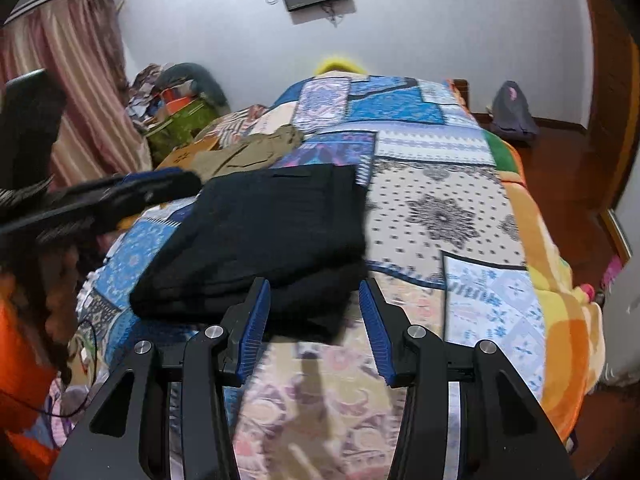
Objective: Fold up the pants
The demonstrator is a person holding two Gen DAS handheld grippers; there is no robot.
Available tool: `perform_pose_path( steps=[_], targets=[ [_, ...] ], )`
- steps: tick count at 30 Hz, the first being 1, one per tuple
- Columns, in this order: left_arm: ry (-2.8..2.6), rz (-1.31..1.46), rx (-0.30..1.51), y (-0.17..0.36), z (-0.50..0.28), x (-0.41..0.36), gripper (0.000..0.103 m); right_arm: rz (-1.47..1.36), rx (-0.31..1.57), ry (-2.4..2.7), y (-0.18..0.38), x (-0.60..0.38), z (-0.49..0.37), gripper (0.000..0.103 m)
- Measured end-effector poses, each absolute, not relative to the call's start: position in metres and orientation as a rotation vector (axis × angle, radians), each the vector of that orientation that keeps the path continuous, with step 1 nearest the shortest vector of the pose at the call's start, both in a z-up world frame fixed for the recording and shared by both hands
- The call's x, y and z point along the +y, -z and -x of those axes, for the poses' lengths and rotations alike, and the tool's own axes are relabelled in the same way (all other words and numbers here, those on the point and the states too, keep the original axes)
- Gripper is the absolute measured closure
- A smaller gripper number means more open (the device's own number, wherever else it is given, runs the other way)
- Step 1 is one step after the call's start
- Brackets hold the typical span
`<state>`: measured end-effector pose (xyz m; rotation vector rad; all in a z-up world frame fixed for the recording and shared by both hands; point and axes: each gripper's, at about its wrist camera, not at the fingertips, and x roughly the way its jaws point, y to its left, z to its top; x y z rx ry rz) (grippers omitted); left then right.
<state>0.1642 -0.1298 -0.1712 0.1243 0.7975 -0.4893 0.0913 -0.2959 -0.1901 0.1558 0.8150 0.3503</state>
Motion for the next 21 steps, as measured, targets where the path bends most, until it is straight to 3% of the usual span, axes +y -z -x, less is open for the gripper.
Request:
perform_pose_path(
  steps=[11, 21],
  targets=[
    [0.299, -0.204, 0.952, 0.256, -0.18, -0.07, 0.064, -0.09, 0.879, -0.414, 0.226, -0.261, -0.114, 0.057],
    [0.291, -0.128, 0.934, 0.255, -0.165, -0.078, 0.064, -0.03, 0.893, -0.401, 0.231, -0.275, -0.141, 0.059]
  ],
)
